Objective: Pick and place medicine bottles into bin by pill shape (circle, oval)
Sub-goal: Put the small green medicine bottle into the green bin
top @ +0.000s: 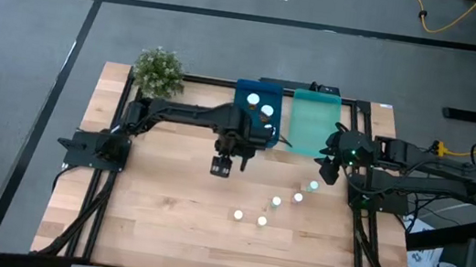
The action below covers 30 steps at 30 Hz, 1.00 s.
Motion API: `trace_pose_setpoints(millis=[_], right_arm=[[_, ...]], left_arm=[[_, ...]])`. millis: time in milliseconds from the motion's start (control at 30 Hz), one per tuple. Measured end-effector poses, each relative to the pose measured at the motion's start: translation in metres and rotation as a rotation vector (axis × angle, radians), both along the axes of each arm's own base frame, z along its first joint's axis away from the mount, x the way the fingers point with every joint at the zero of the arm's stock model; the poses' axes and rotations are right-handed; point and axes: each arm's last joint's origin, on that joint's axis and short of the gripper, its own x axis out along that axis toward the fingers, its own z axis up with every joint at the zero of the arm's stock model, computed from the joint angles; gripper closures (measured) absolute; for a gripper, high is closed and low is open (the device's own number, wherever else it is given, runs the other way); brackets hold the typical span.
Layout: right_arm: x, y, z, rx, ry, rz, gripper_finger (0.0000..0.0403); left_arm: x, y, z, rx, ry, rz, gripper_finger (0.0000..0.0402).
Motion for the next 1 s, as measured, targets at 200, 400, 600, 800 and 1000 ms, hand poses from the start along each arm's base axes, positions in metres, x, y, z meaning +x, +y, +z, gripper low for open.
trace_pose_setpoints(millis=[200, 400, 600, 800, 1000], right_arm=[[-0.002, 0.003, 0.021, 0.034, 0.032, 0.028, 0.022], [-0.008, 0.014, 0.029, 0.171, 0.211, -0.004, 0.0239], [-0.009, 0.034, 0.026, 0.41, 0.282, -0.025, 0.0256], [-0.012, 0.055, 0.024, 0.495, 0.336, -0.078, 0.0265], [-0.01, 0.085, 0.021, 0.503, 0.343, -0.073, 0.0274]], left_arm=[[-0.023, -0.012, 0.017, 0.003, -0.012, -0.012, 0.0168], [-0.056, -0.018, 0.025, 0.059, -0.02, 0.068, 0.0168], [-0.086, -0.025, 0.012, 0.08, -0.083, 0.103, 0.0168], [-0.106, -0.029, -0.002, 0.073, -0.143, 0.093, 0.0168], [-0.111, -0.029, -0.008, 0.072, -0.164, 0.118, 0.0168]])
